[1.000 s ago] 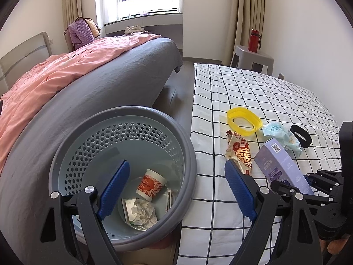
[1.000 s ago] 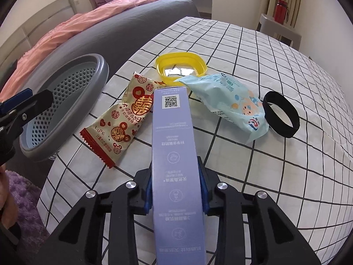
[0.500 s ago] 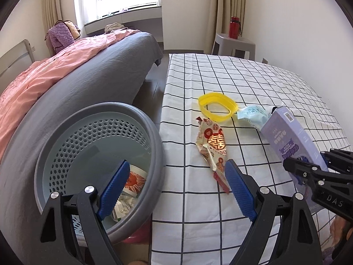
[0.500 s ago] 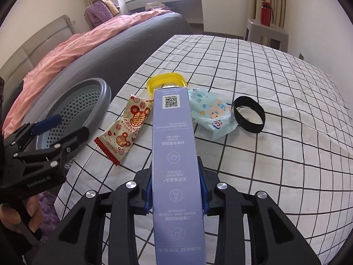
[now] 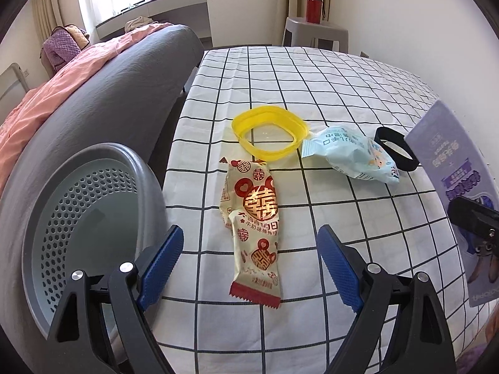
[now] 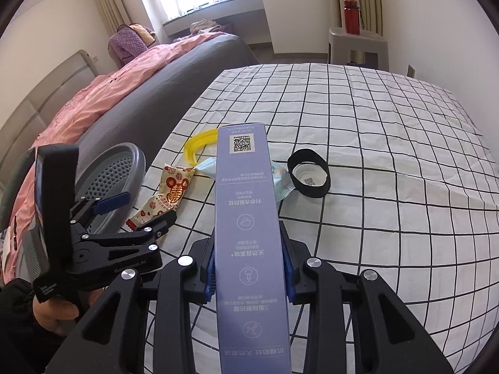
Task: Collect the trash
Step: 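Grasp the red-patterned snack wrapper with the left gripper while the right gripper holds the box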
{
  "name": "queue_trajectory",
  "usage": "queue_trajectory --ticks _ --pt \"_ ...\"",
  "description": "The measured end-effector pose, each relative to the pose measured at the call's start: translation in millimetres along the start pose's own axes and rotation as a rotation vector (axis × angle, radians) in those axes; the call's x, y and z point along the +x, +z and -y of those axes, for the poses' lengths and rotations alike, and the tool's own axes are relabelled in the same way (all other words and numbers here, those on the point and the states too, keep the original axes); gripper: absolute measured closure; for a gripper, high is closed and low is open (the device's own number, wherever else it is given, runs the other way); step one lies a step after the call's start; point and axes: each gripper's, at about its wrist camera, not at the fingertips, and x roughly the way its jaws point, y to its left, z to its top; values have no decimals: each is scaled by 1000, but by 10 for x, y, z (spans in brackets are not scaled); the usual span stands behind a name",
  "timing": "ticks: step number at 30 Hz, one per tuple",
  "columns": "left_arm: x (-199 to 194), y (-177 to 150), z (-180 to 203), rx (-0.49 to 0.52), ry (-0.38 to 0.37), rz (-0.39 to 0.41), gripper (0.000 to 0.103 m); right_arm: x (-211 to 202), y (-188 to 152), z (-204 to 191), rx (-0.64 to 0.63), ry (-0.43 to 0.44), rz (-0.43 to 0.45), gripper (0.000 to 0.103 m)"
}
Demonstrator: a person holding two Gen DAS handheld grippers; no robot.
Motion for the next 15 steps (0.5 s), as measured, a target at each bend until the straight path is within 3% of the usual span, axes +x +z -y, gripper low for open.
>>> queue_trajectory --ticks 10,15 --pt "193 85 12 -12 5 -13 20 -62 11 11 3 22 16 71" --pt "286 82 20 -10 -9 -49 42 -73 0 10 2 25 17 71"
